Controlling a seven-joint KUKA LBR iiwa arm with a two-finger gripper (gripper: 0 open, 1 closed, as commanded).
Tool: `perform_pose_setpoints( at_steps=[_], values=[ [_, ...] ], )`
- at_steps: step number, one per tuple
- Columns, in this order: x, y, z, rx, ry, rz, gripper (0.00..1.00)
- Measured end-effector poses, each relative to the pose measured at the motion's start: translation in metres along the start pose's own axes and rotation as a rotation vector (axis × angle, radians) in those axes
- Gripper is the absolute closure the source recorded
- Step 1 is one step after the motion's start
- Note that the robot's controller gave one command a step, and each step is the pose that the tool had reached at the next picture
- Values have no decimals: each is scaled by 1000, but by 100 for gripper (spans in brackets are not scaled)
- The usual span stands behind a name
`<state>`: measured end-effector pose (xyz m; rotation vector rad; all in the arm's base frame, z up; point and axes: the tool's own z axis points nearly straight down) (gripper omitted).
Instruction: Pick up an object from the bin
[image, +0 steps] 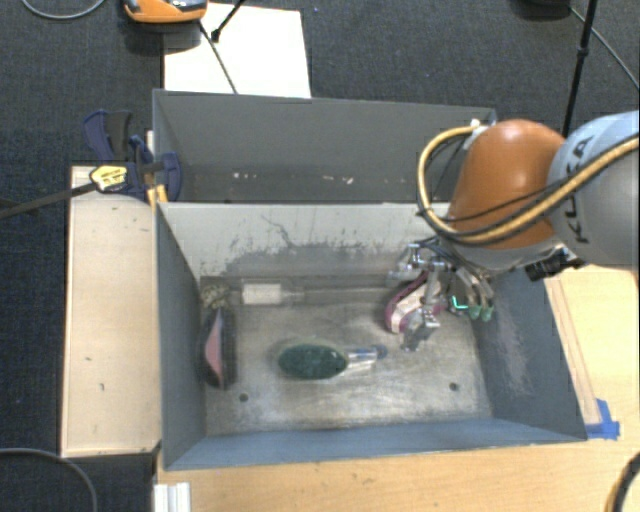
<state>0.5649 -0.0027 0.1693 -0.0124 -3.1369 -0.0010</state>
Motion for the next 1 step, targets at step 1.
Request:
perform_pose_setpoints(
  at_steps=[1],
  values=[
    [13, 34, 98, 0, -14, -75, 0]
  ],
)
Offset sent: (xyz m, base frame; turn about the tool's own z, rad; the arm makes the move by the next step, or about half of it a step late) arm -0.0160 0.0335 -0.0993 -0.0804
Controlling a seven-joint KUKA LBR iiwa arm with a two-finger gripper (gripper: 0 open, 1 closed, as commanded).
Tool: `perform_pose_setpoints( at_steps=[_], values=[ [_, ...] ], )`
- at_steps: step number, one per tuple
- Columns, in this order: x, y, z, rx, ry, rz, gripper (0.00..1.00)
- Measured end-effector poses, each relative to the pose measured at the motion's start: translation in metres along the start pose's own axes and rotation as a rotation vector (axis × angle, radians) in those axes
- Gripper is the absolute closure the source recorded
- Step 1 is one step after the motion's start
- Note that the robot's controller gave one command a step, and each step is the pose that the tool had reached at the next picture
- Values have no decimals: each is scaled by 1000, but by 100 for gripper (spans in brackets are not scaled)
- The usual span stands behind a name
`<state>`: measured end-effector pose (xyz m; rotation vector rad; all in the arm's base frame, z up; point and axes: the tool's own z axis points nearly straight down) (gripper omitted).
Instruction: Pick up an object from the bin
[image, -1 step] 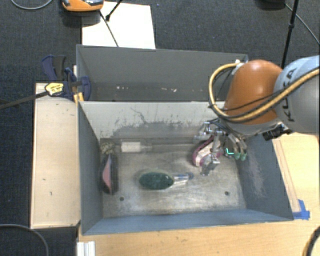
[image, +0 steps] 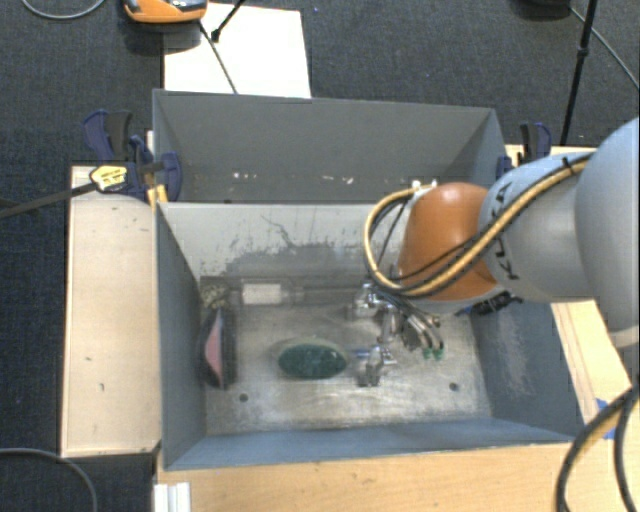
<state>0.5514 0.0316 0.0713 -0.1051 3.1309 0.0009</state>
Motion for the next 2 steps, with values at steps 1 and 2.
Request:
perform_pose_setpoints(
  at_steps=[1, 2],
  values=[
    [-2, -1, -4, 0, -6, 2, 100],
    [22, 2, -181, 0, -1, -305, 100]
  ],
)
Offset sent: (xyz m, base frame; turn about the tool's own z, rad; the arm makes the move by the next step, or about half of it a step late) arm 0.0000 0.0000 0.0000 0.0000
